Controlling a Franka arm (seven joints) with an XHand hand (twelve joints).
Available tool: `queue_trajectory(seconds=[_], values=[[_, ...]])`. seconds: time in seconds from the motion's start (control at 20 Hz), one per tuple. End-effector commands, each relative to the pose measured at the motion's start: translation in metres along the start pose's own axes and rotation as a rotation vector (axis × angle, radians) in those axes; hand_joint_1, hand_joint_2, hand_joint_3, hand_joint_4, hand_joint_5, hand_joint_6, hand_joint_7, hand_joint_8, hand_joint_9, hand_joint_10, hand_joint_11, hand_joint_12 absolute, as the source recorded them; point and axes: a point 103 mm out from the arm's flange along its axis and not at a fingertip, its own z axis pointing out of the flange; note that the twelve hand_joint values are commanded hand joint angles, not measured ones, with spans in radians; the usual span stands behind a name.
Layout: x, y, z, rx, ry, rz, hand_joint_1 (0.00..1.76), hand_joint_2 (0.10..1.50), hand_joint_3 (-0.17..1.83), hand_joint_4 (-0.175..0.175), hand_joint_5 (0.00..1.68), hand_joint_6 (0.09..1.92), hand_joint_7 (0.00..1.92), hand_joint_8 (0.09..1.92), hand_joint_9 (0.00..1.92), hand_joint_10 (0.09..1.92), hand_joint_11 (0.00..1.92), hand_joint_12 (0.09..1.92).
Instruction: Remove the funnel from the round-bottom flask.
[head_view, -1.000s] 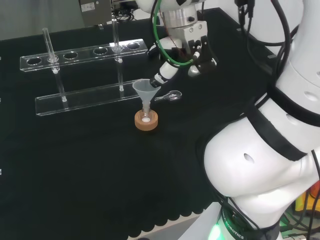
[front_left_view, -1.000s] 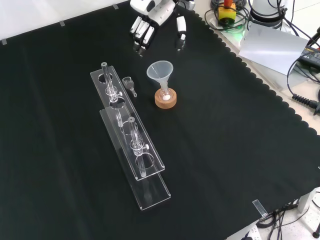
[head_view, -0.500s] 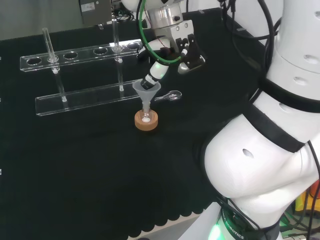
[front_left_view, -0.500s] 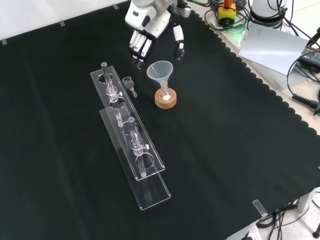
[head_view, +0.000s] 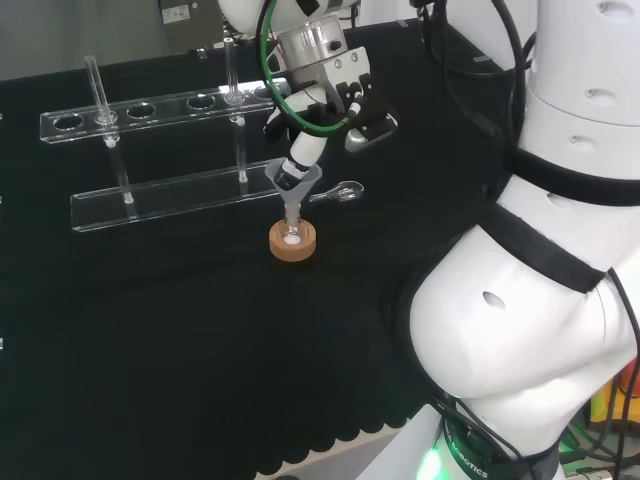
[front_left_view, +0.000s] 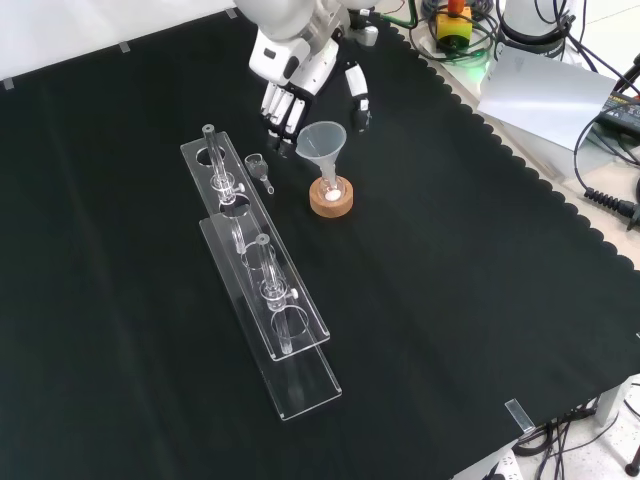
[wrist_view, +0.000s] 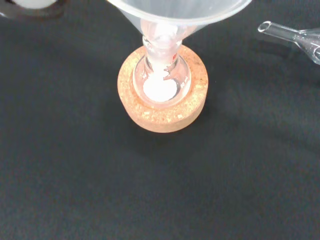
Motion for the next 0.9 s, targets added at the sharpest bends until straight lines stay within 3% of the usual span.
queue_trajectory(seconds=[0.05,0.55,0.9], values=[[0.004,0.005,0.003,0.044,-0.013,-0.007,0.61,0.67,0.3,0.043,0.16,0.09,0.0,0.55,0.2,0.8,0.26,1.51],[0.003,0.009,0.01,0.082,-0.056,0.005,0.66,0.67,0.3,0.05,0.16,0.09,0.0,0.56,0.19,0.81,0.27,1.51],[0.0,0.012,0.017,0.108,-0.08,0.019,0.71,0.67,0.33,0.046,0.19,0.09,0.01,0.66,0.31,0.77,0.3,1.5]])
